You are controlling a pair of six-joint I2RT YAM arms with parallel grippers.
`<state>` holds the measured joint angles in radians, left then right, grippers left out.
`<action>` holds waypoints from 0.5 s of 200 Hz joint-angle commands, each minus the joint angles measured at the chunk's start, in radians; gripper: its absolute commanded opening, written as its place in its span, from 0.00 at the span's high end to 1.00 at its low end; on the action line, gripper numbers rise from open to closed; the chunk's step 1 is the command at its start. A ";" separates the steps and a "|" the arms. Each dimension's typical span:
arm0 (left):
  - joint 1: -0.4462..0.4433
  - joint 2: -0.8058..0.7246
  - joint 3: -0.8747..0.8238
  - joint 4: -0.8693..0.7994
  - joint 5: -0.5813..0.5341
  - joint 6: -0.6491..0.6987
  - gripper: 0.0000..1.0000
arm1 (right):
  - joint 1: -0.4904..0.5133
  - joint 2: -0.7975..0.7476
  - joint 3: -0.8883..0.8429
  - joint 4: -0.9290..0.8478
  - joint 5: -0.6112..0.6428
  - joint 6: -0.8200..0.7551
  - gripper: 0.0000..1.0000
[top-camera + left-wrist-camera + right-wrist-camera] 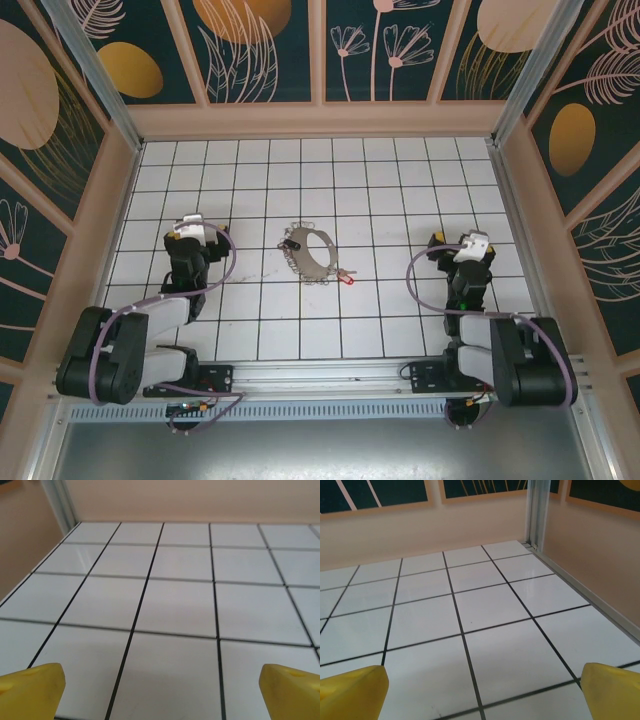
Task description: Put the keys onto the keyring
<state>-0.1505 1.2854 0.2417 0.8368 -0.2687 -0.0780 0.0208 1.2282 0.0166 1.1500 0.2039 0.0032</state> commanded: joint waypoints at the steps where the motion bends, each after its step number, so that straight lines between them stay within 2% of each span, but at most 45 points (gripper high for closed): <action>1: 0.040 0.057 0.012 0.200 0.134 0.048 0.01 | -0.010 0.103 0.061 0.199 -0.049 0.011 0.01; 15: 0.050 0.102 0.054 0.192 0.122 0.078 0.01 | -0.008 0.256 0.074 0.313 -0.042 0.022 0.01; 25: 0.057 0.144 0.038 0.286 0.095 0.090 0.01 | -0.004 0.345 0.095 0.396 -0.036 0.007 0.01; 37: 0.096 0.186 0.012 0.365 0.078 0.035 0.01 | 0.009 0.296 0.156 0.189 -0.034 0.007 0.01; 46: 0.121 0.235 -0.024 0.475 0.124 0.024 0.01 | 0.012 0.327 0.164 0.232 -0.021 -0.004 0.01; 51: 0.121 0.261 -0.036 0.545 0.136 0.033 0.01 | 0.011 0.315 0.172 0.196 -0.009 0.004 0.01; 62: 0.121 0.226 -0.014 0.434 0.158 0.041 0.01 | -0.014 0.317 0.183 0.172 -0.041 0.025 0.01; 72: 0.136 0.248 -0.011 0.464 0.177 0.029 0.01 | -0.031 0.308 0.185 0.148 -0.068 0.046 0.01; 82: 0.148 0.238 0.001 0.425 0.199 0.020 0.01 | -0.041 0.308 0.188 0.142 -0.059 0.062 0.01; 100: 0.149 0.241 -0.001 0.436 0.188 0.013 0.01 | -0.039 0.308 0.190 0.138 -0.055 0.059 0.01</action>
<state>-0.0143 1.5234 0.2291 1.2003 -0.1146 -0.0410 -0.0109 1.5475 0.1940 1.3006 0.1635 0.0277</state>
